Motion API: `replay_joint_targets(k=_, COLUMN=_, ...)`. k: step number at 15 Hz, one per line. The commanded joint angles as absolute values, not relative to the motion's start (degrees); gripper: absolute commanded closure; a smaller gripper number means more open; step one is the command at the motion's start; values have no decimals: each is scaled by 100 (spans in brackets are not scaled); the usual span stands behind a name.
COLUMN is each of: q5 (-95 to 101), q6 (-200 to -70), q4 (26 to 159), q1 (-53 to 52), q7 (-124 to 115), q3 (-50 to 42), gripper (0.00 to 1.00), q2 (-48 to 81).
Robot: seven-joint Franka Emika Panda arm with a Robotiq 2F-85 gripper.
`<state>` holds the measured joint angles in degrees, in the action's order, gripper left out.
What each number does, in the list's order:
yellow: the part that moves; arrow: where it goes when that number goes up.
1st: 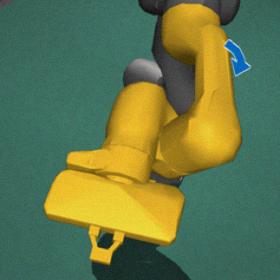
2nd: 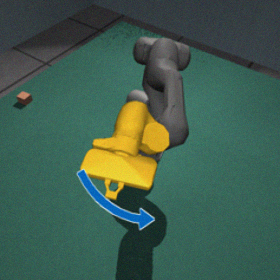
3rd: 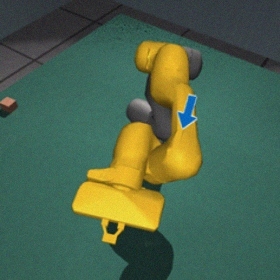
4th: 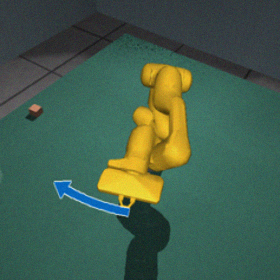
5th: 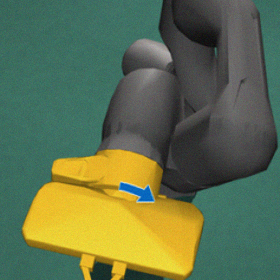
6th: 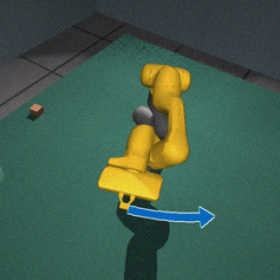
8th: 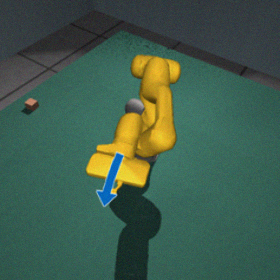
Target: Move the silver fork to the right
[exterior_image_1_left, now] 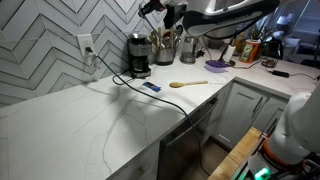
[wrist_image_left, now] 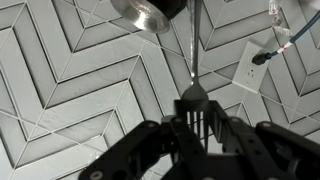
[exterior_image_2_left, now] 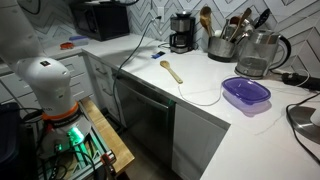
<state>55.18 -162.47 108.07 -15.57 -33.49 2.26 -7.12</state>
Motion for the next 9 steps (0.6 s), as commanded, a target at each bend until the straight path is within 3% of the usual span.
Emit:
replay_joint_targets(k=1, q5=5518, q6=-16247, q4=10807, q1=-1557, q7=-3349, q3=226, gripper=71, q2=-712)
replay_joint_targets(k=6, q5=5518, q6=-16247, q4=10808, q1=-1557, q7=-3352, q3=226, gripper=71, q2=-713)
replay_joint_targets(k=7, q5=5521, q6=-16197, q4=10760, q1=-1527, q7=-3375, q3=205, gripper=93, q2=-682)
replay_joint_targets(k=9, q5=5501, q6=-16063, q4=10641, q1=-1456, q7=-3425, q3=144, gripper=93, q2=-618)
